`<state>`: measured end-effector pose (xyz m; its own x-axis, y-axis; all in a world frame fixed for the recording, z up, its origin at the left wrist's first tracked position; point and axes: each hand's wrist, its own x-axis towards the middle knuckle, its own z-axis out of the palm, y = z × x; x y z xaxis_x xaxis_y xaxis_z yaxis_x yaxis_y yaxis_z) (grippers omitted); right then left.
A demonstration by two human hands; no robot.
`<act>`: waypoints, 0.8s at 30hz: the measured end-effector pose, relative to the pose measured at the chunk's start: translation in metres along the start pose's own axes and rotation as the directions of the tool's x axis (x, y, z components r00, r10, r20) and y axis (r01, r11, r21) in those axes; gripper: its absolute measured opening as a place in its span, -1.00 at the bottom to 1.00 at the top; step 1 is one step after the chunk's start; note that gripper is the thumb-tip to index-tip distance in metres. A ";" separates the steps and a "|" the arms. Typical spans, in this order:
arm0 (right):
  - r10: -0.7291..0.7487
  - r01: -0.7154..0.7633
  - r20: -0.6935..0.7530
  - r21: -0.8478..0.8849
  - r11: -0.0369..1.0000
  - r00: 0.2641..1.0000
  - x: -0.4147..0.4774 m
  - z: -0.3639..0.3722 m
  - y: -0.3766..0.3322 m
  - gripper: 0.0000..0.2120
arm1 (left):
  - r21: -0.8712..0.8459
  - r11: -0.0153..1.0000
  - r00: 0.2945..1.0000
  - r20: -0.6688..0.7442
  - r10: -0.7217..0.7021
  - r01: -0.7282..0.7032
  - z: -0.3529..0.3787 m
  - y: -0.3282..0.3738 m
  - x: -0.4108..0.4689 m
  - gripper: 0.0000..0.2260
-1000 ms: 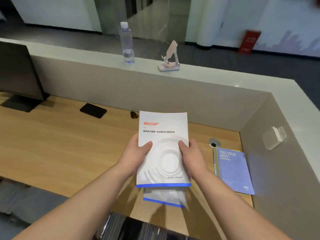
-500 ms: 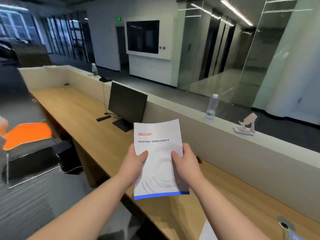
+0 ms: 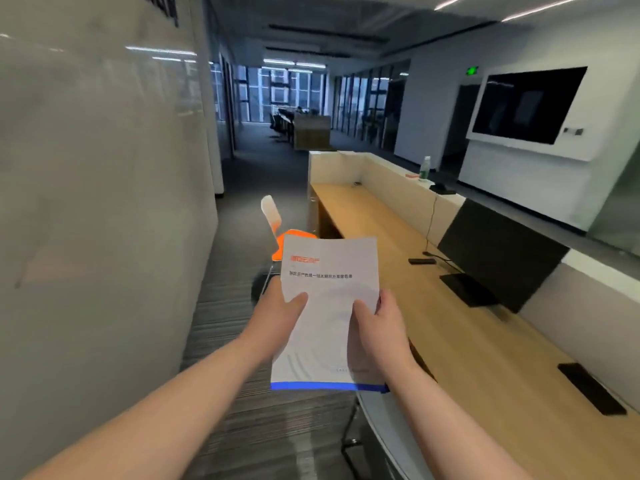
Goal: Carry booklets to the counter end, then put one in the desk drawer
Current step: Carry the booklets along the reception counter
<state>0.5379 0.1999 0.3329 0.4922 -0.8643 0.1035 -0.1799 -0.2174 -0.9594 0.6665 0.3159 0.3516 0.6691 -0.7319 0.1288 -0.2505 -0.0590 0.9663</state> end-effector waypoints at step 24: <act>-0.088 0.081 0.234 0.038 0.996 0.968 0.400 0.324 -0.058 -0.87 | 0.062 0.984 0.909 -0.395 -0.131 0.169 -0.213 -0.121 0.425 -0.70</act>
<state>1.0210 0.0139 0.3448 0.6918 -0.7115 0.1233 -0.1068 -0.2696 -0.9570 1.1303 0.1569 0.3365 0.9175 -0.3900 0.0784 -0.1770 -0.2237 0.9585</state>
